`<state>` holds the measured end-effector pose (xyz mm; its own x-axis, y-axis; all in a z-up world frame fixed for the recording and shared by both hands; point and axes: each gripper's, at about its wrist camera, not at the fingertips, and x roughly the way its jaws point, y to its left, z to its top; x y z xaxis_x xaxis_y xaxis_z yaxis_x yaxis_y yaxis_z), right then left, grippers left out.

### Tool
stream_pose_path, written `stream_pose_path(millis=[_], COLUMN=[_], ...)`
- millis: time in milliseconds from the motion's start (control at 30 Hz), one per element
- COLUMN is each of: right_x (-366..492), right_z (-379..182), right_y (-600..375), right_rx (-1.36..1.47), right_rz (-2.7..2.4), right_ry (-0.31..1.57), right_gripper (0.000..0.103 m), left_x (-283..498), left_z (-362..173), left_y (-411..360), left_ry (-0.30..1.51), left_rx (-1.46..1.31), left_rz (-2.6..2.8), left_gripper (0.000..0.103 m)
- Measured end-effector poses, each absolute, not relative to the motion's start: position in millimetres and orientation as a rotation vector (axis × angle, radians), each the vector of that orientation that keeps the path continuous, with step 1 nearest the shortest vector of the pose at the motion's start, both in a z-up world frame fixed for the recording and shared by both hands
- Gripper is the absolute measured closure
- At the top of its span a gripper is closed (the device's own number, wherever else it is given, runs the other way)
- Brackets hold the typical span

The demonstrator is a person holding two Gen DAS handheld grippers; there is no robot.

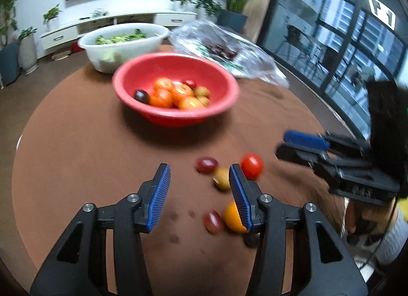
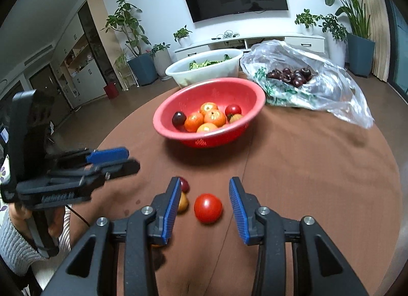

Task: Organize fruits
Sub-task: 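Open both grippers over the red bowl and move them back to the loose fruit, then grasp a mandarin with the left gripper while the right grasps a red tomato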

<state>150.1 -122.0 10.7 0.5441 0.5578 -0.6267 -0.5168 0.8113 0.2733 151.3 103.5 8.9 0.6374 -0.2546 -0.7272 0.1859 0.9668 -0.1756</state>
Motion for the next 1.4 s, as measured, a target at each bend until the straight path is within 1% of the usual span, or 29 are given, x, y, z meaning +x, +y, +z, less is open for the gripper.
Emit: stream_pose_path(millis=[167,267,733,867,900,933,1000,1167,1400], right_x=[142,138,133,133,132,133,133,134,139], right_z=[6,5,4,3,3,2,1,-1,-8], right_y=[-127,-129,-130,-131,-131,-131,-130,-128,-124], right_rx=[0.069,0.073,0.074,0.077,0.080,0.080,0.079,0.076,0.065], right_rz=[0.632,0.633,0.636,0.634,0.634,0.634,0.634,0.634,0.614], right_ry=[0.767,0.767,0.763,0.763,0.764,0.765,0.768,0.778,0.803], right_gripper=[0.057,0.057,0.056,0.052,0.051,0.051,0.051,0.051,0.051], left_x=[132,127,136,136,136,137,137,137,137], left_z=[-5,-11,-28,-30,-31,-32,-32,-31,-23], left_y=[77,66,47,44,44,43,43,44,63], left_ry=[0.876,0.890,0.924,0.912,0.910,0.907,0.904,0.897,0.878], left_rx=[-0.014,0.012,0.090,0.114,0.120,0.123,0.124,0.120,0.026], left_rz=[-0.298,-0.316,-0.339,-0.346,-0.345,-0.346,-0.350,-0.355,-0.349], left_gripper=[0.057,0.057,0.057,0.057,0.058,0.063,0.067,0.067,0.067])
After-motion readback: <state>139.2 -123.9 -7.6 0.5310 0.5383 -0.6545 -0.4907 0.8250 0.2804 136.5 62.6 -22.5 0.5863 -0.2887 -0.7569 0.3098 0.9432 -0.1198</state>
